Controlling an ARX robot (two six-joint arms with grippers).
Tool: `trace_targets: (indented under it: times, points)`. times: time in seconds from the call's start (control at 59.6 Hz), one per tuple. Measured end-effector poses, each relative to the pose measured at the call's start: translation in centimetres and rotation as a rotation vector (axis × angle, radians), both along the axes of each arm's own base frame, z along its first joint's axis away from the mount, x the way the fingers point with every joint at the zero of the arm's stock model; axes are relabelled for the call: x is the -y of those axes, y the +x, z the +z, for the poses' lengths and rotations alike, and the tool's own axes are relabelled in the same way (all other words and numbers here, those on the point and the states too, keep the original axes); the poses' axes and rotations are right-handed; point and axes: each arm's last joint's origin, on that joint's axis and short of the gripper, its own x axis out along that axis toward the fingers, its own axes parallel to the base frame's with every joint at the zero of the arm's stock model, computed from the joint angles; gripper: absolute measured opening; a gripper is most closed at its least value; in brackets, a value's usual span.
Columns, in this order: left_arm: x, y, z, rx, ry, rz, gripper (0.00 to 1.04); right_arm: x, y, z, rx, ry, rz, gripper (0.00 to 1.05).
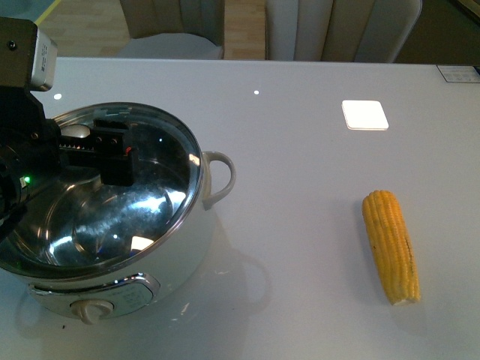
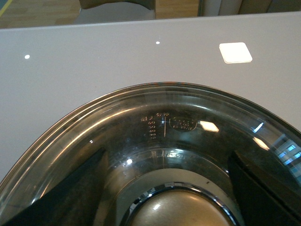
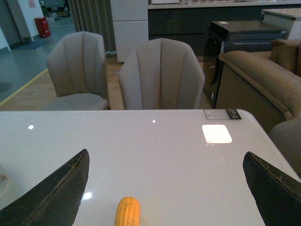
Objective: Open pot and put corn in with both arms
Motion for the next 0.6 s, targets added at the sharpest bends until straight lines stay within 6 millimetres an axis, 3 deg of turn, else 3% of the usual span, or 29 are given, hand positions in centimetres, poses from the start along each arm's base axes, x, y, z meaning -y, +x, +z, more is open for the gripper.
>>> trace_targets:
  times: [0.185,0.604]
  points:
    - [0.23,-0.06,-0.05,-0.002,-0.023,0.005,0.43,0.00,0.00,0.00,0.000,0.000,0.000,0.96]
    - [-0.05,-0.03,0.80,-0.022,-0.020,0.025,0.42,0.00,0.00,0.00,0.000,0.000,0.000,0.96]
